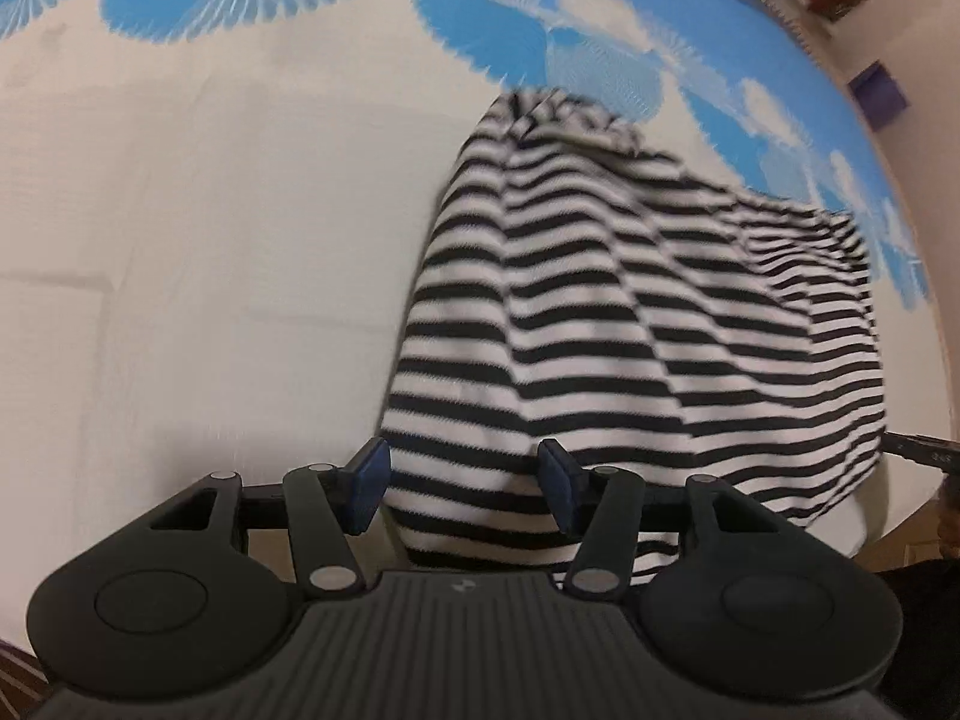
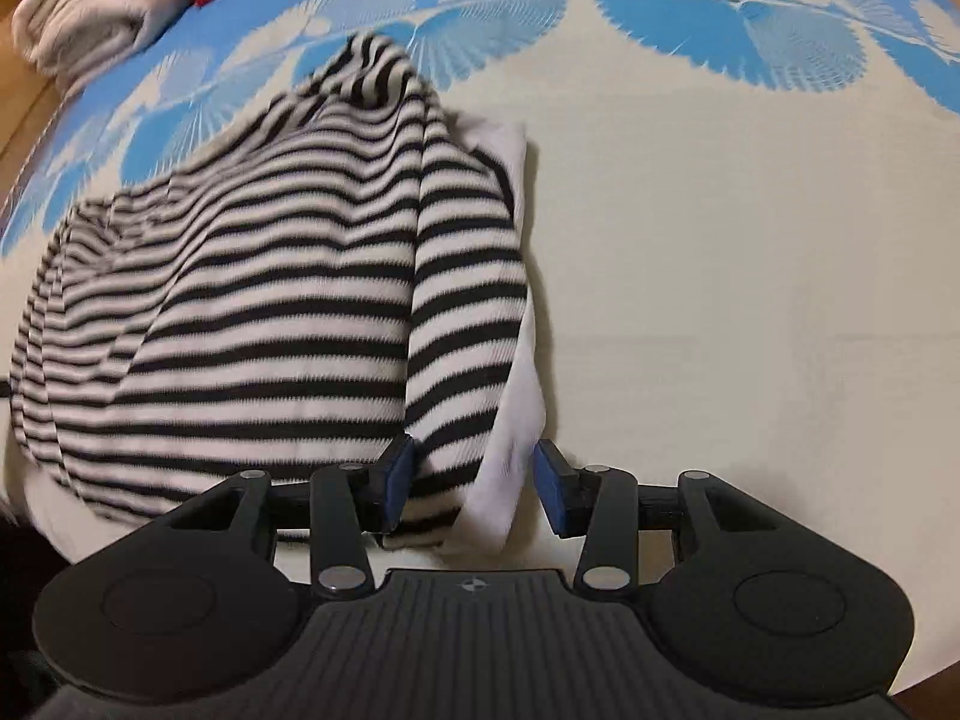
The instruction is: Fold small clothes
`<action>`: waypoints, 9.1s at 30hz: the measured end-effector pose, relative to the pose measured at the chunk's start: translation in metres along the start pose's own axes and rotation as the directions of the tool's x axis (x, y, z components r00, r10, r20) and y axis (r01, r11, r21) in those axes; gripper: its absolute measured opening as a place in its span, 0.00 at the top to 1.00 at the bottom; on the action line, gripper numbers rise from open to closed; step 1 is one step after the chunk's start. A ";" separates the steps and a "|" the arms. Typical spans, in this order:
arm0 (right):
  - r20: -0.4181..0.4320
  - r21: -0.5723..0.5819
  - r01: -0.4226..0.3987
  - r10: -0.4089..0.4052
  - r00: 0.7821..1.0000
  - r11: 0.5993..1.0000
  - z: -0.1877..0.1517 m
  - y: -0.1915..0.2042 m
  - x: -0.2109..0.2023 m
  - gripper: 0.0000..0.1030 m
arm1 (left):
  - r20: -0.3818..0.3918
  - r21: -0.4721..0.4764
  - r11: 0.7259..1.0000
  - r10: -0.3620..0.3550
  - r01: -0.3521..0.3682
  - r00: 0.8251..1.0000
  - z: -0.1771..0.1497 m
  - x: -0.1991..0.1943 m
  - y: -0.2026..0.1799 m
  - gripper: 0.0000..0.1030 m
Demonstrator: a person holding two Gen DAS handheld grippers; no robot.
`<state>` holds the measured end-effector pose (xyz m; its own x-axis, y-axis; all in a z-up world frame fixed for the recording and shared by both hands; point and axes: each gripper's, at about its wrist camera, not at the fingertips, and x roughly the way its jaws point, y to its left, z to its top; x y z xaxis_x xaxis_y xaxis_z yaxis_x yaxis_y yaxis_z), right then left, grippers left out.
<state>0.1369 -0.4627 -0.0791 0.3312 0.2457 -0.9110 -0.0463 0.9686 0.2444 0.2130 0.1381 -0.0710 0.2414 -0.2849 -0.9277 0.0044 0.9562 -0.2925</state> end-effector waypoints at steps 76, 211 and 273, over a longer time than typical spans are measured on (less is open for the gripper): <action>0.326 -0.015 0.163 -0.150 0.934 0.986 0.115 0.055 0.022 0.90 | 0.275 0.081 0.988 0.107 -0.134 0.955 0.083 0.017 -0.054 0.80; 0.356 -0.759 0.084 0.304 0.884 0.645 -0.070 0.389 0.042 0.85 | 0.025 -0.224 0.954 -0.198 0.199 0.980 0.057 0.008 0.004 0.14; 0.570 0.576 -0.458 0.068 0.819 0.677 -0.090 -0.006 -0.044 0.44 | 0.089 0.673 0.719 -0.310 0.173 0.946 -0.026 0.012 -0.266 0.41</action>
<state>0.0373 -0.4754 -0.0703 0.8055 0.2446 -0.5398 0.3603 0.5211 0.7737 0.1895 -0.1212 -0.0106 0.3130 -0.5605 -0.7667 0.6984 0.6829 -0.2141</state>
